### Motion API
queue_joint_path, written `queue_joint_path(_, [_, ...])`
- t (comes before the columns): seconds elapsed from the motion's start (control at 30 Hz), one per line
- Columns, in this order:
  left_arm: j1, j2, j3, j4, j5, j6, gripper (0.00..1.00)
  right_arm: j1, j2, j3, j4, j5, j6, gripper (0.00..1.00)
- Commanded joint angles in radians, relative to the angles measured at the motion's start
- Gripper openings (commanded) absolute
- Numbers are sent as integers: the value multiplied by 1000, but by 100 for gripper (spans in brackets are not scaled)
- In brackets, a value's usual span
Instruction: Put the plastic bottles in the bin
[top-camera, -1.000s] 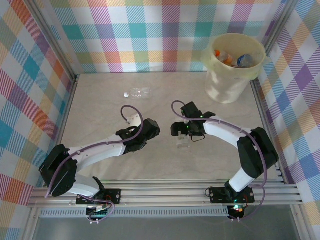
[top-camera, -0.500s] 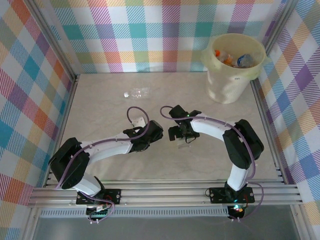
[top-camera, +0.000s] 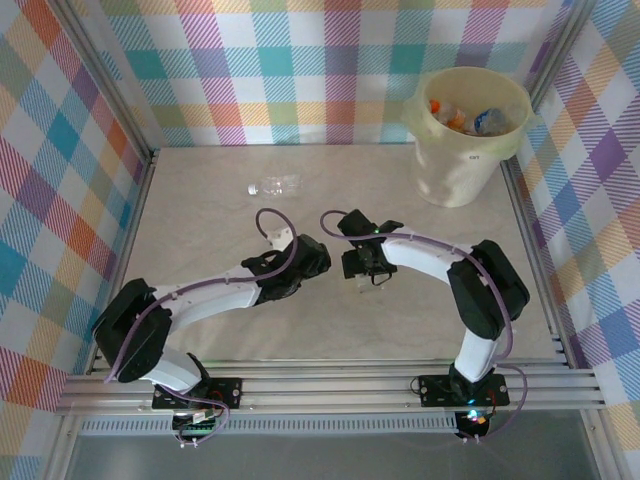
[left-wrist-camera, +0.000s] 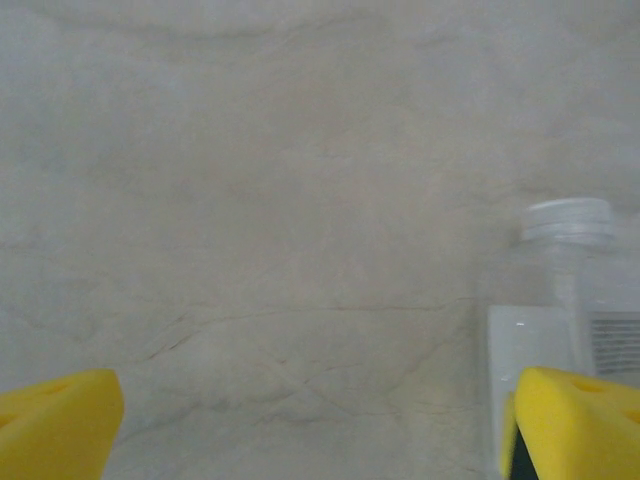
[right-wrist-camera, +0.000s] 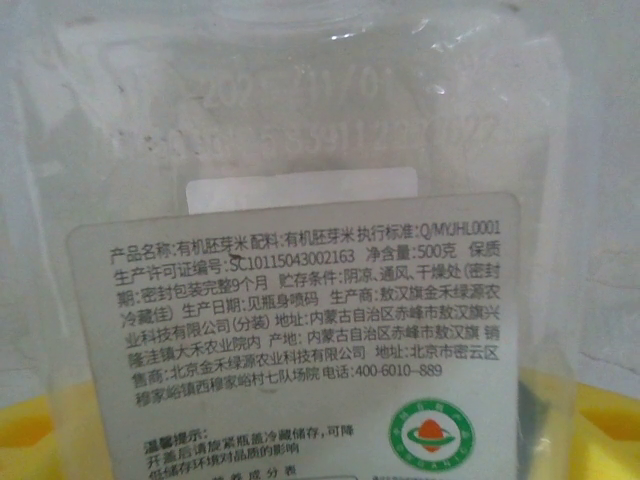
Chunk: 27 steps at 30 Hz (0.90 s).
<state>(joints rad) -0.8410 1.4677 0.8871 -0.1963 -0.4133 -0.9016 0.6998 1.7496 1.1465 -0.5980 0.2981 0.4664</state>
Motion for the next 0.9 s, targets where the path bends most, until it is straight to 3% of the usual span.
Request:
queue_joint_path(0.0, [33,-75,-46,130,54,82,100,4,-85,-18,69,21,-13,77])
queue_joint_path(0.27, [65,-238,-155,353,199,240,100,0,-229,-64,231,56,-43,74])
queue_joint_path(0.43, [79,-316,-169,427,365,351,100,-19,-296,-66,317,51,-64,74])
queue_joint_path(0.7, [79,-329,-162,575,627,392,100,-124,-385,-87,548,-113,-131,74])
queue_joint_path(0.87, [79,-292,-143,604,669,374,100,-233,-405,-26,608,-217,-140,74])
